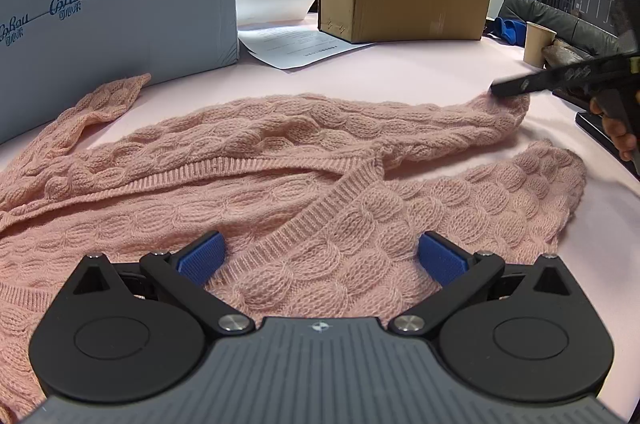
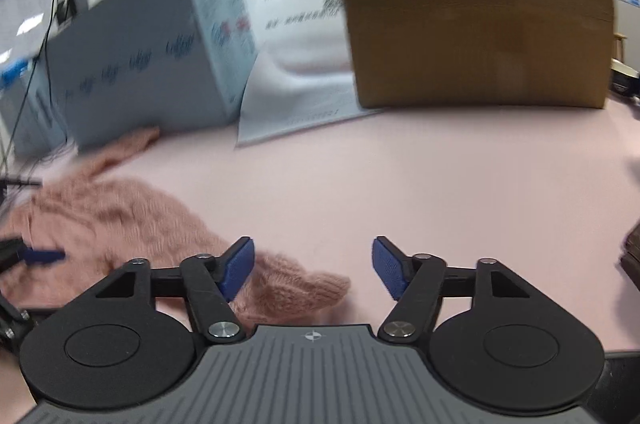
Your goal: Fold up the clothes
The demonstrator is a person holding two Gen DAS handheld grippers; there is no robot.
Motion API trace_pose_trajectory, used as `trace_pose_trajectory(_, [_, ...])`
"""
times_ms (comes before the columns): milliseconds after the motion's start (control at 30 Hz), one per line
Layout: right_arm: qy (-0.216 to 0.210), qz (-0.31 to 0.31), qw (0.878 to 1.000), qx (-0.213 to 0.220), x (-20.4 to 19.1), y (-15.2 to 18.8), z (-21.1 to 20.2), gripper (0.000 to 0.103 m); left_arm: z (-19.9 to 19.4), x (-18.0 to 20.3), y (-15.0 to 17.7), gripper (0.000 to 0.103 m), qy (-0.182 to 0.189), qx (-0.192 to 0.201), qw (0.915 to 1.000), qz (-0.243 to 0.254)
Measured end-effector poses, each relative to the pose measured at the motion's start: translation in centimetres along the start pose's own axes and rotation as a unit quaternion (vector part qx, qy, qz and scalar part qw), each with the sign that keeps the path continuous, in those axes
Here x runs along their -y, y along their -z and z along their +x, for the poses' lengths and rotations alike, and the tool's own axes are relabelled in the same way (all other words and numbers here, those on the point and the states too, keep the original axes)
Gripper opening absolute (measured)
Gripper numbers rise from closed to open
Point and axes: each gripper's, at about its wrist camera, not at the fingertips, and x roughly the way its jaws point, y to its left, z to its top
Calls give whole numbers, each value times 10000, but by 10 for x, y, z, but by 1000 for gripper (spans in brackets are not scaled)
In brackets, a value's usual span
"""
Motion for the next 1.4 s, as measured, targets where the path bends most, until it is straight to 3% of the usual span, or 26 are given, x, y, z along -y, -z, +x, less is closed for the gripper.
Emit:
trace_pose_trajectory(100, [50,-376,9992,-162,-14,-7,16,16,0,0,0,103,2,-1,10000,-1])
trace_pose_trajectory(300, [457,-573,9956,591,-25,-40,20,16,0,0,1,103,15,-4,10000,-17])
trace_pose_trajectory(400, [521,-567,9955,551,-24,-54,38,16,0,0,1,103,19,-5,10000,-22])
trace_pose_trajectory(467, [632,-531,9963,233,-18,-53,55,19,0,0,1,103,21,-5,10000,-24])
trace_pose_trajectory(533, [686,-367,9970,-21,-7,-49,64,25,0,0,1,103,22,-4,10000,-26])
trace_pose_trajectory(567, [652,-238,9976,46,-2,-49,59,27,0,0,1,103,23,-4,10000,-26])
trace_pose_trajectory(700, [540,197,9978,336,18,-49,37,53,-1,0,1,103,20,-3,10000,-23])
trace_pose_trajectory(767, [696,25,9963,506,25,-44,19,55,-1,0,1,103,15,-1,10000,-20])
trace_pose_trajectory(867, [858,-328,9949,413,33,-33,10,53,-1,0,1,103,21,-1,10000,-26])
trace_pose_trajectory(1000, [467,-660,9967,9,39,-20,9,52,-1,0,1,103,23,-2,10000,-30])
trace_pose_trajectory(1200, [55,-1556,9877,-175,8,-5,12,54,-2,0,1,103,22,0,10000,-30])
trace_pose_trajectory(1300, [25,-1732,9849,-66,2,-2,8,57,-2,0,1,103,24,0,10000,-31])
trace_pose_trajectory(1400, [-271,-1655,9854,296,7,-4,-10,61,-2,0,1,103,25,0,10000,-34])
